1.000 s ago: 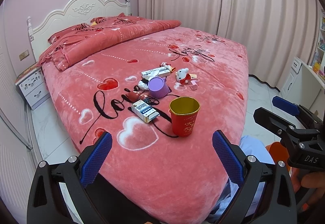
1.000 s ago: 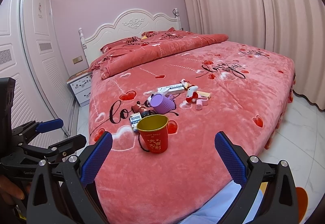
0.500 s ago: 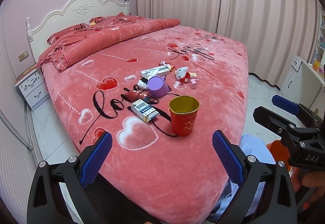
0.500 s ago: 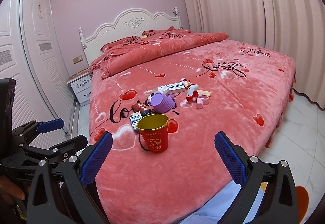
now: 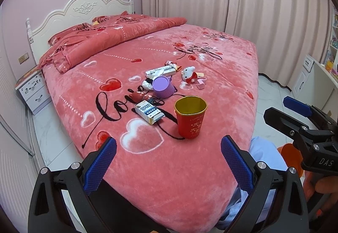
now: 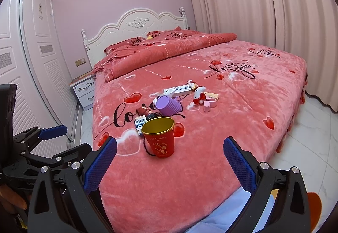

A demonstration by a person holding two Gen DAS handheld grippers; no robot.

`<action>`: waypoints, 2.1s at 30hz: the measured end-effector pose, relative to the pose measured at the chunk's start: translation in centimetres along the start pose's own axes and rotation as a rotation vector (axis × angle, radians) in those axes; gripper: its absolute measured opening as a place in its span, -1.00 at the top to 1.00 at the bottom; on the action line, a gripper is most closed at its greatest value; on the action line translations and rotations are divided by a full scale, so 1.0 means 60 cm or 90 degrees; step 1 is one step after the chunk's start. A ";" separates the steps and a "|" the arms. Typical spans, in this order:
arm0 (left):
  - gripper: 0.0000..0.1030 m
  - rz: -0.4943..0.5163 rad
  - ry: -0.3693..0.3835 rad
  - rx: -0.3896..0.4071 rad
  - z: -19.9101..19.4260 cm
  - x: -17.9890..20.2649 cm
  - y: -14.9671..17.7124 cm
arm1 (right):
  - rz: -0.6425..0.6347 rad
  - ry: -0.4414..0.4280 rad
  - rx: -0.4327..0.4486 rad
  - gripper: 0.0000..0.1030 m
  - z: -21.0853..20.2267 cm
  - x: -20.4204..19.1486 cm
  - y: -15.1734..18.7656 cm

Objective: Collect trash

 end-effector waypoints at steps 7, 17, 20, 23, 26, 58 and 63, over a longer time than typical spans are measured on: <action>-0.89 0.001 -0.001 -0.001 0.001 0.000 0.001 | 0.001 0.001 0.000 -0.91 0.001 0.002 0.001; -0.89 0.004 -0.001 -0.003 0.002 0.002 0.005 | 0.002 0.001 -0.002 -0.91 0.001 0.002 0.001; -0.89 0.004 -0.002 -0.004 0.001 0.002 0.007 | 0.002 0.001 -0.002 -0.91 0.001 0.002 0.001; -0.89 0.007 -0.001 -0.006 0.001 0.003 0.010 | 0.001 0.001 -0.002 -0.91 0.001 0.002 0.000; -0.89 0.005 0.000 -0.005 0.001 0.003 0.009 | 0.002 0.001 -0.003 -0.91 0.001 0.002 0.000; -0.89 0.129 0.053 -0.095 0.069 -0.018 0.010 | -0.074 -0.090 -0.129 -0.91 0.098 -0.036 0.025; -0.89 0.137 0.097 -0.111 0.104 -0.021 0.010 | -0.078 -0.087 -0.155 -0.91 0.140 -0.029 0.028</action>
Point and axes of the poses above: each gripper's, at about its wrist camera, not at the fingertips, and z roughly the way its jaws point, x to its right, y to its underside, the point moved 10 cm from there along z, roughly the way its jaws point, and after that the axes turned 14 degrees about z, right-handed, at the moved point
